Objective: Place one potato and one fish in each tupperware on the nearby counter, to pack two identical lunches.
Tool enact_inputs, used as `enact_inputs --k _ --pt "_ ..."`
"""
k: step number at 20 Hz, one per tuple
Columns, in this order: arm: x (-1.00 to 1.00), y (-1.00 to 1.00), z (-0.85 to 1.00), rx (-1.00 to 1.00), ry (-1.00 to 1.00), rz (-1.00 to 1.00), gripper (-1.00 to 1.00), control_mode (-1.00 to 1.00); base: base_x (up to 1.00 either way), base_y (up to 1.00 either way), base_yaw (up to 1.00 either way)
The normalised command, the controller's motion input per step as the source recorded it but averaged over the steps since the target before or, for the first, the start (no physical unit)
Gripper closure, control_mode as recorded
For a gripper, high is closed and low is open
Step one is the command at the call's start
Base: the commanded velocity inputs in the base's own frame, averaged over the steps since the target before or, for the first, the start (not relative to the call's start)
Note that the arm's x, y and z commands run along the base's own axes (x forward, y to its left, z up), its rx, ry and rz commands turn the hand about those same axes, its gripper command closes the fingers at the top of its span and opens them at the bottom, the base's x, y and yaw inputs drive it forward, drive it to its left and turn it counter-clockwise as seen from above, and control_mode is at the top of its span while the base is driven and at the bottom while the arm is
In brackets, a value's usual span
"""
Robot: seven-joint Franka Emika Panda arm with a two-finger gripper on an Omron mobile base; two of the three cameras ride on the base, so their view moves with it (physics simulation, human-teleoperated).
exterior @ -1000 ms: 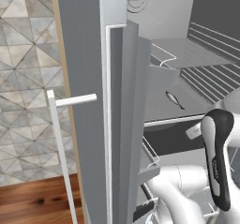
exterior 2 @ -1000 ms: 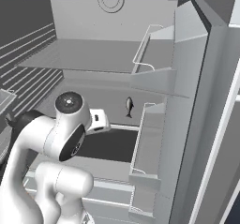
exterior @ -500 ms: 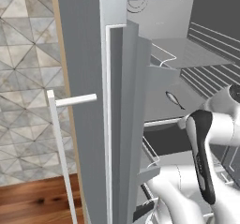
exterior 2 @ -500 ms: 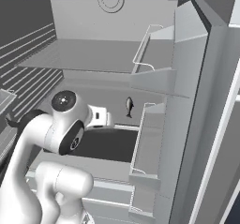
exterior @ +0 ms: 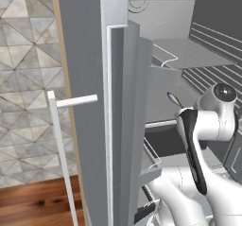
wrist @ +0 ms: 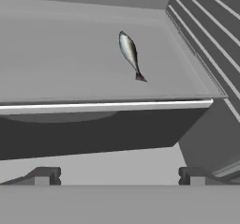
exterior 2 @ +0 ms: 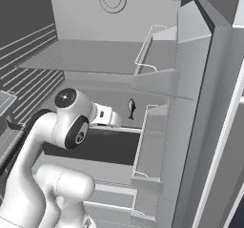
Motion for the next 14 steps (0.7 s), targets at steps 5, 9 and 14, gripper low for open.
enact_inputs --k 5,9,14 --pt "0.35 -0.36 -0.02 0.0 0.0 0.0 -1.0 -1.0 0.0 0.0 0.0" --pt "0.39 -0.33 -0.23 0.0 0.0 0.01 -1.0 -1.0 0.0 0.0 0.0" --pt "0.58 -0.22 -0.23 0.0 0.0 0.08 -1.0 -1.0 0.0 0.0 0.0"
